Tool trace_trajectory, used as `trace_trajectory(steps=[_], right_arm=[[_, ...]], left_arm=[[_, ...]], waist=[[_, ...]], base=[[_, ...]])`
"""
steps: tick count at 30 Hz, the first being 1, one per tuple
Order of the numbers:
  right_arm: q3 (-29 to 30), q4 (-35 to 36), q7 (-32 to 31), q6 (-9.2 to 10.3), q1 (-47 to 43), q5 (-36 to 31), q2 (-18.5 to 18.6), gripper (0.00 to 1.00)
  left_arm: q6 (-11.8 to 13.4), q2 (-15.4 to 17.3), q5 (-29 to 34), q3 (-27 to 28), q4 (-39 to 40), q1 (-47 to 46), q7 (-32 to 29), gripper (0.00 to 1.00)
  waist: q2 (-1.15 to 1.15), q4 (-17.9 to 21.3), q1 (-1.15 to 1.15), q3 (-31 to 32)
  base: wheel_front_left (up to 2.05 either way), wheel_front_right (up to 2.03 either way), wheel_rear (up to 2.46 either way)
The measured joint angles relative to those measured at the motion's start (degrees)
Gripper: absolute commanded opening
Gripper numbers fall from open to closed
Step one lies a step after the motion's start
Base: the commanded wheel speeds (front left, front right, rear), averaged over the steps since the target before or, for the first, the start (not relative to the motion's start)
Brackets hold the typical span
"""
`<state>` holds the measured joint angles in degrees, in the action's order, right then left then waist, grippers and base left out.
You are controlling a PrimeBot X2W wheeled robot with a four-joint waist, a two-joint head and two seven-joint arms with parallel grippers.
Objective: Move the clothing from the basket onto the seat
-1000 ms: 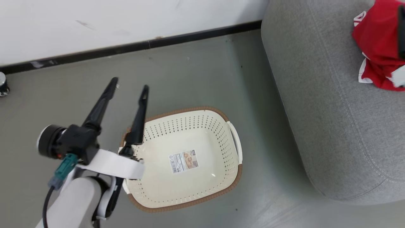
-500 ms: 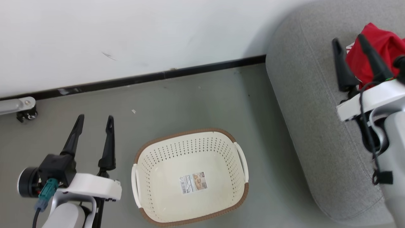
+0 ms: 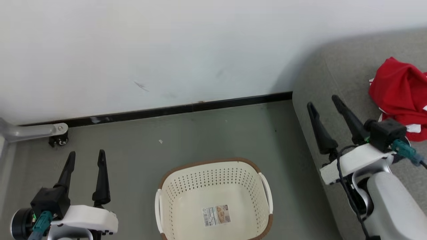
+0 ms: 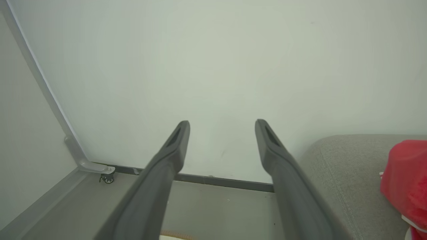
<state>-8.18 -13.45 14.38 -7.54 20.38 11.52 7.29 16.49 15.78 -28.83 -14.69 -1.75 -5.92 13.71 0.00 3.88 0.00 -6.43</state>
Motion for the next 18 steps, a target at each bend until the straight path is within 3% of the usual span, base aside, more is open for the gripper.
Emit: trace_trajectory(steps=[18], right_arm=[[4.78, 5.08, 0.0, 0.0, -16.32, -4.15, -3.97, 1.0]], left_arm=[[-0.01, -1.24, -0.3, -0.08, -1.27, 5.65, 0.49, 1.0]], waist=[[0.0, -2.98, 0.0, 7.99]], base=[[0.0, 0.0, 0.0]])
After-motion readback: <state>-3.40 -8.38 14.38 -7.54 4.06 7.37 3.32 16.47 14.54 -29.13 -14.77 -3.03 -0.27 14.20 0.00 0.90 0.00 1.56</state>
